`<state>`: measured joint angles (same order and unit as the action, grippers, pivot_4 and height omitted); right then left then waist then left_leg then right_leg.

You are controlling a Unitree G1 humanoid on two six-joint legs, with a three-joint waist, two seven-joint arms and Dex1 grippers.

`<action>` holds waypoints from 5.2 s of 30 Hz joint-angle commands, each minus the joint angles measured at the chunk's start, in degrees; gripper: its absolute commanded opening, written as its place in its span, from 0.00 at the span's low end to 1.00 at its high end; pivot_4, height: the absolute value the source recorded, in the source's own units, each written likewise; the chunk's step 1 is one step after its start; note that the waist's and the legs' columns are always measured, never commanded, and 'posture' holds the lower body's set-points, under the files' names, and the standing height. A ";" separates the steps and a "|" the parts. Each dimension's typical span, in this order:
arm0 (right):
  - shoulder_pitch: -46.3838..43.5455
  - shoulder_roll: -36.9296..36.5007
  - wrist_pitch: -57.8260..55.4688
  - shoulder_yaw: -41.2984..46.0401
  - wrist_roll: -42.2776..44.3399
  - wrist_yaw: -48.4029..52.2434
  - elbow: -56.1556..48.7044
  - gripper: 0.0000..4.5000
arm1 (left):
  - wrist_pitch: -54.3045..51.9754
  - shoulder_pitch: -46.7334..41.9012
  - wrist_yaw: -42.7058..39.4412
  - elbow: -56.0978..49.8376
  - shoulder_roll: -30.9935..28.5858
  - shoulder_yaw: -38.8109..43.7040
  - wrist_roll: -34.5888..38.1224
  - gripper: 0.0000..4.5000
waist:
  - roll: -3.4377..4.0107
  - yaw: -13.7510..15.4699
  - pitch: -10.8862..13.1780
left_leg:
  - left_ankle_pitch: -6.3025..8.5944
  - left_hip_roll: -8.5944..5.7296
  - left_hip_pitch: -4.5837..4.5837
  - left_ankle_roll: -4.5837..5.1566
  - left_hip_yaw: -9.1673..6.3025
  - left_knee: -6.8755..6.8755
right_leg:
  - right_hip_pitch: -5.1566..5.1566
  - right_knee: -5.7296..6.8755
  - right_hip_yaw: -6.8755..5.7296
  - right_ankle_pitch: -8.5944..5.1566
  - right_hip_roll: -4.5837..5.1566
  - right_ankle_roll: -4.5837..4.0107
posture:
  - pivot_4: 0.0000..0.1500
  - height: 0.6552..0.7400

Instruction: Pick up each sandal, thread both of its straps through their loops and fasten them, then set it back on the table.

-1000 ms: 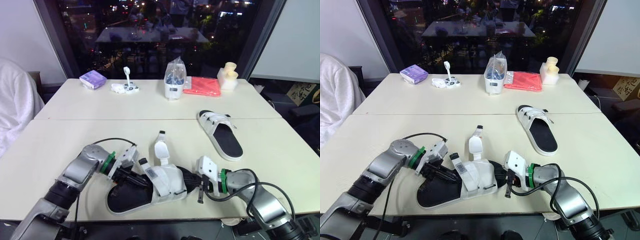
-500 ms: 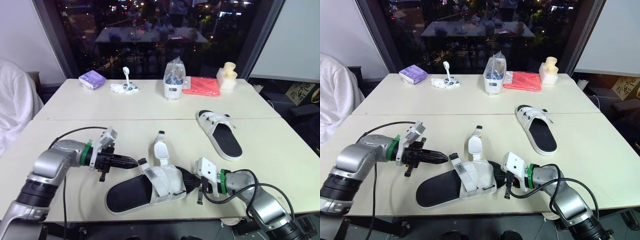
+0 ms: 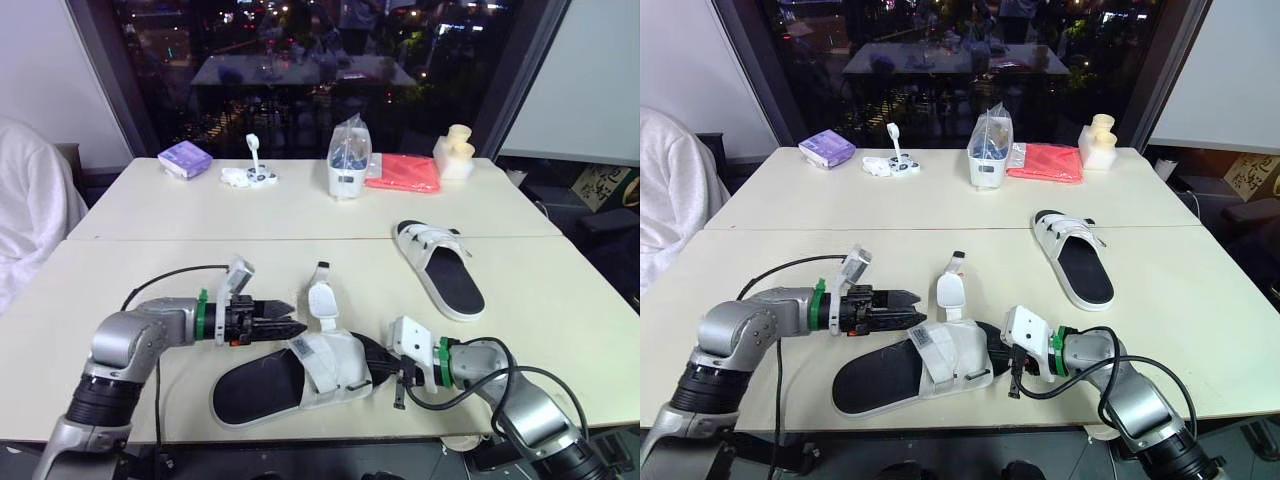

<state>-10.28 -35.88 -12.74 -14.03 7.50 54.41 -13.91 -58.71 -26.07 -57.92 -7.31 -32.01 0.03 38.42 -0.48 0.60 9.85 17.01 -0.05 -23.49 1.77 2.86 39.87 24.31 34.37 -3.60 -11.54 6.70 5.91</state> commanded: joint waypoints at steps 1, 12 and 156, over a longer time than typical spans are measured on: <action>0.08 -0.35 0.20 -0.25 -0.58 0.08 0.03 0.00 | -3.05 0.69 2.57 -2.83 0.34 2.27 3.44 0.84 | 0.00 0.02 0.00 | -0.01 0.00 0.01 -0.01 0.00 0.00 | 0.00 0.00 0.00 0.00 0.00 0.00 | 1.00 1.00; 0.24 -0.30 0.47 -0.33 -0.84 -0.06 0.14 0.00 | -11.44 1.51 11.38 -4.90 2.86 7.88 11.44 0.64 | 0.00 0.03 0.00 | -0.03 0.00 0.03 -0.05 -0.02 0.00 | -0.03 0.01 0.01 0.00 0.00 -0.01 | 1.00 1.00; 0.72 -1.16 1.40 -1.83 -3.31 -0.31 0.29 0.00 | 30.33 -15.91 -9.33 37.57 3.74 -1.98 -18.47 0.99 | -0.13 0.09 -0.24 | 0.00 -0.01 0.06 0.00 -0.03 0.02 | -0.05 -0.02 0.00 0.00 0.06 -0.04 | 1.00 1.00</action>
<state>-9.72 -37.12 -10.82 -14.94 4.81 53.90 -14.67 -24.11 -39.29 -67.90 31.48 -28.91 -5.70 15.84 -0.60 0.68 9.60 17.01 -0.06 -23.43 1.77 2.83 39.89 24.26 34.36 -3.60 -11.54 6.75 5.87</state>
